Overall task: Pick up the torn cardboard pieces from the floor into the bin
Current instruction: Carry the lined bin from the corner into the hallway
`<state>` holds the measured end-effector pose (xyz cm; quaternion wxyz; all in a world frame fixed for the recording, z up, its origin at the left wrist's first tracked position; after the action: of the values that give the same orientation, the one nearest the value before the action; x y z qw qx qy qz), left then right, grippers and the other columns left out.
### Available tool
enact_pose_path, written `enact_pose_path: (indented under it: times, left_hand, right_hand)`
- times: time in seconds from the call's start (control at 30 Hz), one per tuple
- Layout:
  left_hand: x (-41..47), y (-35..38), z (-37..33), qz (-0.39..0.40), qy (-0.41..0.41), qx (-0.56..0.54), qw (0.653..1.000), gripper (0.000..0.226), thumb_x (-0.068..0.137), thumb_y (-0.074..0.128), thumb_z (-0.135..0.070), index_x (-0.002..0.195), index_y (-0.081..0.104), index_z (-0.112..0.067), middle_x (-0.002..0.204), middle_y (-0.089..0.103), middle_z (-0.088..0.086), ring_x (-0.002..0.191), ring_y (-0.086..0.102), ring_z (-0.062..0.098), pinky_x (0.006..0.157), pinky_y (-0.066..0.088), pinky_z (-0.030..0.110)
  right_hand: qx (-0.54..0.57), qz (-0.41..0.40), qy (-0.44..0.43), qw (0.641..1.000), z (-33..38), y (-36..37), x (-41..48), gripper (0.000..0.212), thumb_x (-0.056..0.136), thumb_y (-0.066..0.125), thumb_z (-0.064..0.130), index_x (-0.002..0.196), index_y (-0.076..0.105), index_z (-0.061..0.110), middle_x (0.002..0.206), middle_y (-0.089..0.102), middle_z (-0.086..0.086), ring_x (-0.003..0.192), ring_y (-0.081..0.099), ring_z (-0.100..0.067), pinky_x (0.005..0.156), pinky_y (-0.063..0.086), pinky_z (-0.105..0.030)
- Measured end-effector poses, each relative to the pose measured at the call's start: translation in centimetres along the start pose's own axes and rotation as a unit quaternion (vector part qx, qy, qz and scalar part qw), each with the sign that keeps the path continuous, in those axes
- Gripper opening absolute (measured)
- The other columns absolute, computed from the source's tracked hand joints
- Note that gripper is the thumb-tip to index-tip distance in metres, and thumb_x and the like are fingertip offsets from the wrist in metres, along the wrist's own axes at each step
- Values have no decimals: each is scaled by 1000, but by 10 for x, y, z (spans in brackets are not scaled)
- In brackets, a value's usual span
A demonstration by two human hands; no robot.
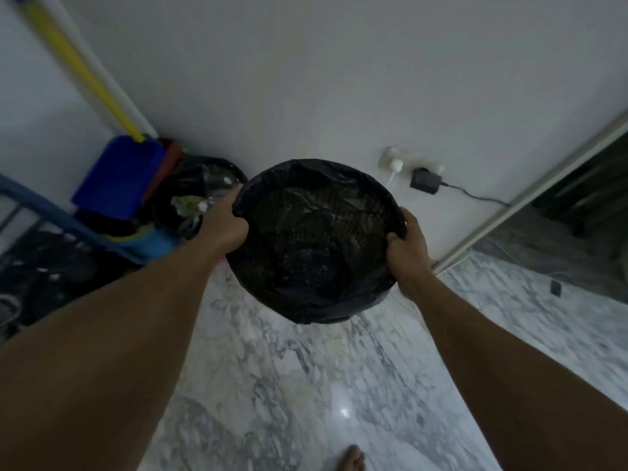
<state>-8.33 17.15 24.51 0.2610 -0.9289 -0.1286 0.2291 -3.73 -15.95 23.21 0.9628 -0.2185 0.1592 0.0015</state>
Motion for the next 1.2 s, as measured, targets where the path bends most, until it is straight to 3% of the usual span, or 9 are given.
enact_pose_path:
  times: [0.13, 0.27, 0.37, 0.43, 0.63, 0.73, 1.0, 1.1, 1.2]
  left_hand:
    - [-53, -106, -19, -36, -13, -29, 999, 75, 98, 46, 1, 161, 18, -27, 163, 27, 3, 147, 32, 29, 115, 27, 28]
    - [-117, -215, -33, -118, -11, -73, 990, 67, 100, 45, -12, 159, 22, -35, 159, 34, -4, 144, 34, 24, 109, 33, 29]
    - [-173, -292, -40, -191, -20, -126, 973, 73, 91, 44, -6, 157, 30, -33, 154, 42, -3, 141, 41, 24, 118, 33, 39]
    - [-211, -332, -38, -226, -34, -154, 961, 74, 92, 47, -2, 158, 29, -31, 150, 40, -9, 138, 40, 18, 119, 31, 38]
    - [-329, -421, -15, -364, -78, -193, 908, 71, 93, 43, 7, 156, 35, -25, 154, 42, 1, 139, 42, 27, 117, 35, 40]
    - [-395, -449, -3, -430, -87, -226, 869, 68, 92, 40, 14, 149, 45, -23, 138, 49, -5, 123, 49, 21, 107, 40, 32]
    - [-607, -453, 31, -598, -90, -328, 726, 70, 91, 39, 14, 143, 51, -31, 137, 56, 4, 123, 53, 32, 99, 50, 45]
    - [-691, -433, 36, -653, -92, -356, 662, 69, 92, 30, 21, 135, 50, -30, 126, 52, 3, 115, 50, 29, 78, 51, 35]
    - [-778, -400, 46, -703, -126, -353, 605, 76, 90, 30, 23, 148, 42, -24, 126, 48, 2, 112, 48, 27, 64, 48, 29]
  right_hand:
    - [19, 50, -54, 997, 108, 17, -39, 61, 98, 39, 2, 154, 38, 26, 142, 52, -2, 130, 50, -25, 111, 44, -50]
    - [41, 101, -120, 987, 220, 46, -81, 64, 100, 40, 3, 159, 31, 26, 157, 42, -4, 141, 42, -23, 118, 37, -47]
    - [55, 154, -166, 973, 298, 76, -118, 62, 102, 39, 1, 159, 32, 23, 160, 39, -4, 144, 39, -24, 119, 35, -47]
    - [54, 192, -189, 962, 340, 99, -143, 60, 104, 39, 2, 160, 31, 22, 161, 37, -3, 144, 38, -24, 120, 34, -46]
    - [25, 329, -263, 906, 431, 175, -229, 54, 108, 39, 10, 160, 28, 18, 163, 33, -3, 148, 34, -22, 123, 26, -39]
    - [23, 396, -290, 871, 465, 207, -282, 53, 109, 37, 10, 161, 28, 19, 162, 33, -2, 148, 33, -21, 120, 26, -32]
    - [28, 580, -297, 758, 497, 274, -457, 53, 109, 38, 9, 160, 29, 22, 161, 37, -2, 143, 41, -24, 113, 37, -33]
    - [7, 639, -308, 705, 487, 288, -540, 54, 108, 40, 9, 160, 32, 24, 159, 39, -3, 142, 42, -27, 116, 38, -42]
    - [-23, 682, -336, 650, 466, 292, -629, 51, 108, 40, 7, 156, 39, 23, 151, 47, 0, 133, 49, -24, 109, 44, -35]
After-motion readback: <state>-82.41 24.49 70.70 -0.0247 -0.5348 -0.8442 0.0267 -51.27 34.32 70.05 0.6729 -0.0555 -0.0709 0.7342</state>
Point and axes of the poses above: each hand's wrist, its own x-axis towards the middle knuckle, its own y-axis out of the palm, z = x × y, the point moved 8 cm from there along x, towards the middle knuckle
